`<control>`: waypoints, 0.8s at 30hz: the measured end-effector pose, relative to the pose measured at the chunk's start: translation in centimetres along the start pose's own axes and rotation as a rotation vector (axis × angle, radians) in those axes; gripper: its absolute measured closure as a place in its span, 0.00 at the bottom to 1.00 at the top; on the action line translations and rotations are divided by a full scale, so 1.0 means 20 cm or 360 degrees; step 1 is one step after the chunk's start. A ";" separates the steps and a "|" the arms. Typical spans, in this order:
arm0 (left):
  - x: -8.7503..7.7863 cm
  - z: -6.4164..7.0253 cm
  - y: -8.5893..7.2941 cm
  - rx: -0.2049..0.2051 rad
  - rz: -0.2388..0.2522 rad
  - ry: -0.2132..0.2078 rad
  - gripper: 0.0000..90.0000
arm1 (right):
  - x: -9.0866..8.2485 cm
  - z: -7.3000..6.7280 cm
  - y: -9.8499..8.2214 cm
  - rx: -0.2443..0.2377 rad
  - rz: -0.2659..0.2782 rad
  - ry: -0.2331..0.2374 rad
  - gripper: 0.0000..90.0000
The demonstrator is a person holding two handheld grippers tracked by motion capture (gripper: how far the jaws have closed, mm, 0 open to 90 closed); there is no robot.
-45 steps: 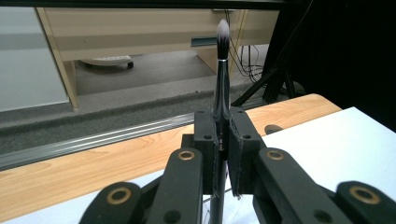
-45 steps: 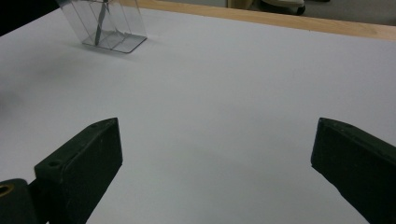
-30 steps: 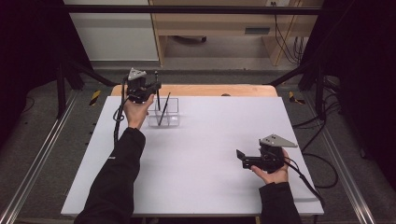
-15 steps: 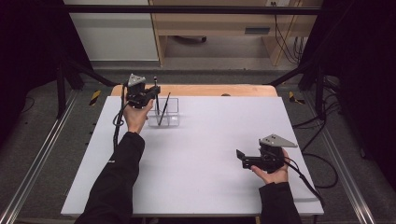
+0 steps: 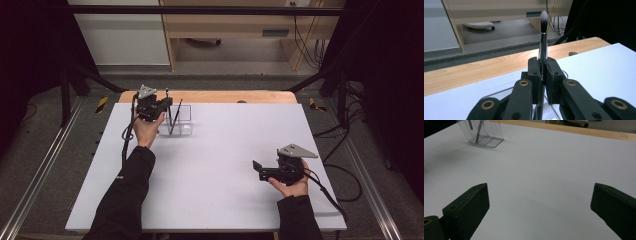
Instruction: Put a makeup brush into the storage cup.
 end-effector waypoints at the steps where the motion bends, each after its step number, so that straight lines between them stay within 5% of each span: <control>1: 0.00 0.00 -0.01 0.0001 -0.0002 0.0000 0.92 | 0.00 0.00 0.00 -0.0001 0.0000 0.0000 0.03; 24: -0.03 0.00 -0.11 -0.0011 -0.0056 -0.0012 0.88 | 0.00 -0.01 0.00 -0.0002 0.0004 0.0009 0.03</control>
Point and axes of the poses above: each handheld gripper's, and its own axes: x roughly forward along the jaws, y roughly out of its top, z roughly to its right, the point moved 1 cm from there along x, roughly forward along the jaws, and after that the axes turned 6 degrees about z, right-handed, at the moved point
